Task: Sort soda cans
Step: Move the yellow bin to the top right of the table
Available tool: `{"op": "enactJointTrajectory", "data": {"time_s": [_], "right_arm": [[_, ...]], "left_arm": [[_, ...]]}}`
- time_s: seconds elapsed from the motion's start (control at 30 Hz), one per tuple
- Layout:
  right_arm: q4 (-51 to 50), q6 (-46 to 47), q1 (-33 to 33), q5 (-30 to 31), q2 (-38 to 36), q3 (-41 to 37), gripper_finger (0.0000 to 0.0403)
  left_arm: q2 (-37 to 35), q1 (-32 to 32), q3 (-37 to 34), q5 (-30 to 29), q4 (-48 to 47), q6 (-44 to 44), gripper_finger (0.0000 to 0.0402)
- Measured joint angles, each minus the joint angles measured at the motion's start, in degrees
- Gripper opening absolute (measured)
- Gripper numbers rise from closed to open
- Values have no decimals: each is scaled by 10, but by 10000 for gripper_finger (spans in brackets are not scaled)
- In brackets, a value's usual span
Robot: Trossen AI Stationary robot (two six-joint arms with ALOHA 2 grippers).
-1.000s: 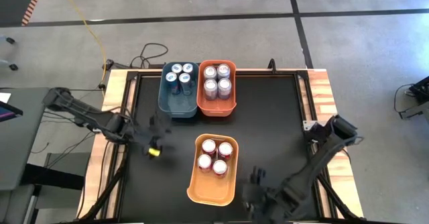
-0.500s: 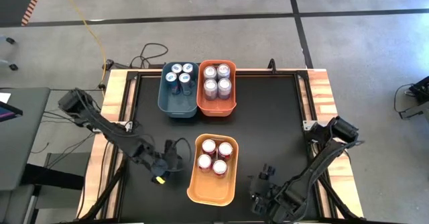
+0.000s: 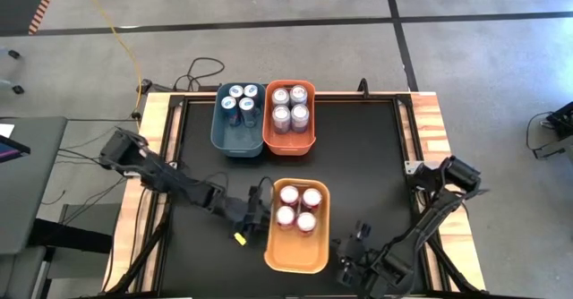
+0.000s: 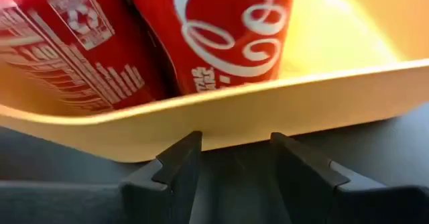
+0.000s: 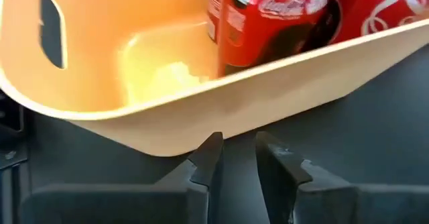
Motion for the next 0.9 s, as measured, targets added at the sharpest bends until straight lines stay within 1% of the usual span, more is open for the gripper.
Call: {"op": "enactJointTrajectory", "data": {"time_s": [0.13, 0.23, 0.3, 0.37, 0.47, 0.53, 0.57, 0.63, 0.7, 0.8, 0.87, 0.9], "right_arm": [[-56, 60, 25, 5, -15, 2, 102], [-136, 148, 48, 56, -39, 6, 102], [-204, 225, 61, 97, -60, 7, 102], [-273, 311, 64, 120, -81, 7, 102], [-350, 416, 48, 121, -103, 7, 102], [-385, 451, 27, 108, -114, 7, 102], [-402, 460, 14, 88, -124, 7, 102], [-426, 460, -15, 26, -147, 7, 102], [-436, 426, -46, -22, -170, 7, 102], [-428, 332, -99, -45, -211, 7, 102], [-407, 247, -139, -49, -240, 7, 102], [-390, 196, -162, -61, -252, 7, 102]], "left_arm": [[43, 35, 3, 40, 64, -2, 173], [62, 59, 15, 50, 78, 5, 173], [68, 72, 27, 66, 82, 8, 173], [68, 82, 37, 87, 83, 13, 173], [68, 93, 53, 96, 82, 14, 173], [68, 97, 61, 98, 83, 15, 173], [68, 99, 65, 98, 83, 15, 173], [68, 99, 68, 98, 83, 16, 173], [67, 99, 70, 98, 81, 16, 173], [67, 99, 70, 98, 79, 16, 173], [63, 99, 70, 98, 71, 16, 173], [59, 99, 70, 98, 63, 15, 173]]}}
